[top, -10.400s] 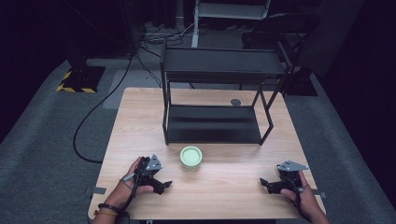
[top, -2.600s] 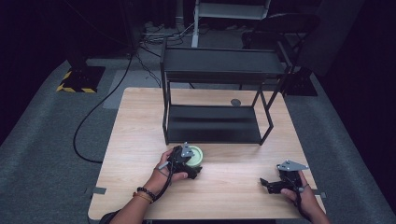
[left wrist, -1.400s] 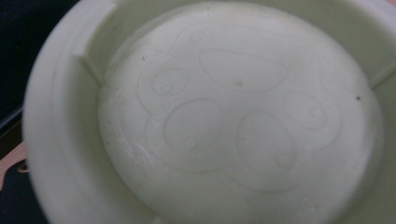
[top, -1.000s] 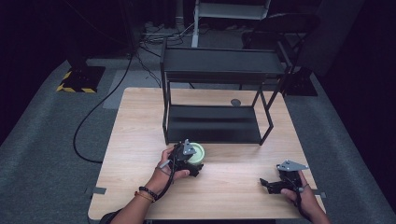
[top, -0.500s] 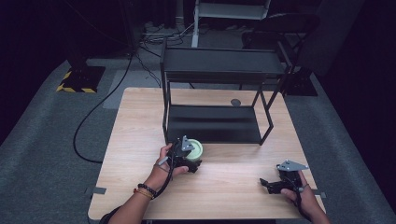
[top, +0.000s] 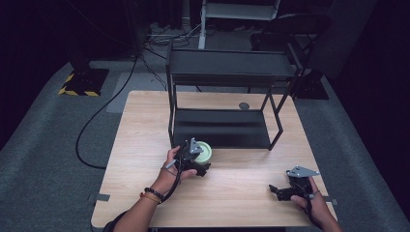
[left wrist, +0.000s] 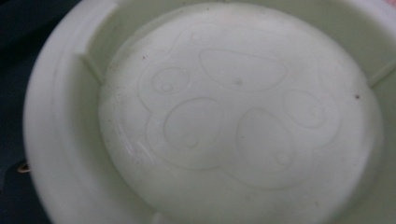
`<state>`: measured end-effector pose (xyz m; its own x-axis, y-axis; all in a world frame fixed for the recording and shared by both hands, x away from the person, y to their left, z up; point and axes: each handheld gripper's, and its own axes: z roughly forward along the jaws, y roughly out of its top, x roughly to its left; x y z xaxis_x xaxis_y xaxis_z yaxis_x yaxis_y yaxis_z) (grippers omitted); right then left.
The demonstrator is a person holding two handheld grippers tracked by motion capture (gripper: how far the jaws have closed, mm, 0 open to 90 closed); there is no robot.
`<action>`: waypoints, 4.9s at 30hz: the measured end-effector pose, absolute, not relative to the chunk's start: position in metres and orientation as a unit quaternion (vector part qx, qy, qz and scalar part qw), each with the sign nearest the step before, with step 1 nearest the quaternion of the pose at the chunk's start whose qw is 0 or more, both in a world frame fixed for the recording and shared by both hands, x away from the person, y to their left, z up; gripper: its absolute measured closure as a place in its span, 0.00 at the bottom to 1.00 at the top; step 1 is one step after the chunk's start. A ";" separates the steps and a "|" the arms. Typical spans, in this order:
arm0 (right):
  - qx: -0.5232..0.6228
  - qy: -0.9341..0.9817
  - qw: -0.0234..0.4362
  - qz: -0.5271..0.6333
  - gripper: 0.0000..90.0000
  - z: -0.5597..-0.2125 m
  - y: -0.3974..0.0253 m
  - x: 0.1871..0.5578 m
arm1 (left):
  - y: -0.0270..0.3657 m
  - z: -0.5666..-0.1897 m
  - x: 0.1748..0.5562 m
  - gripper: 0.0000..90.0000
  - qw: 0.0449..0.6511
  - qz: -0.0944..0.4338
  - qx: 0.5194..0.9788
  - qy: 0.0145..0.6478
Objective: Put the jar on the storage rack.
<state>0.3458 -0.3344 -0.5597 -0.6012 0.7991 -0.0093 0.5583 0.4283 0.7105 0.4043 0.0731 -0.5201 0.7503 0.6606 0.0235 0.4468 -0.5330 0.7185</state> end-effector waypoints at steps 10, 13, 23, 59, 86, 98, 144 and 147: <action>0.411 0.827 0.176 0.342 0.00 -0.560 -0.334 0.346 | 0.064 -0.515 0.408 0.13 0.362 0.157 0.862 0.317; 0.411 0.827 0.176 0.342 0.00 -0.560 -0.334 0.346 | 0.061 -0.514 0.411 0.13 0.364 0.159 0.861 0.317; 0.411 0.827 0.176 0.342 0.00 -0.560 -0.334 0.346 | 0.048 -0.507 0.422 0.13 0.376 0.161 0.855 0.320; 0.411 0.827 0.176 0.342 0.00 -0.560 -0.334 0.346 | 0.015 -0.492 0.465 0.13 0.396 0.158 0.838 0.340; 0.411 0.827 0.175 0.342 0.00 -0.560 -0.334 0.346 | -0.008 -0.492 0.485 0.13 0.392 0.162 0.836 0.348; 0.410 0.827 0.175 0.342 0.00 -0.560 -0.334 0.346 | -0.016 -0.495 0.492 0.13 0.392 0.164 0.833 0.354; 0.409 0.828 0.175 0.342 0.00 -0.560 -0.335 0.346 | -0.020 -0.535 0.503 0.13 0.383 0.165 0.817 0.398; 0.409 0.828 0.175 0.342 0.00 -0.560 -0.335 0.346 | -0.019 -0.539 0.503 0.13 0.387 0.168 0.813 0.401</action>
<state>0.3459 -0.3345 -0.5597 -0.6041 0.7968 -0.0096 0.5577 0.4314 0.7091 0.5031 -0.0189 -0.5386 0.6215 0.7825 -0.0374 0.5230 -0.3789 0.7635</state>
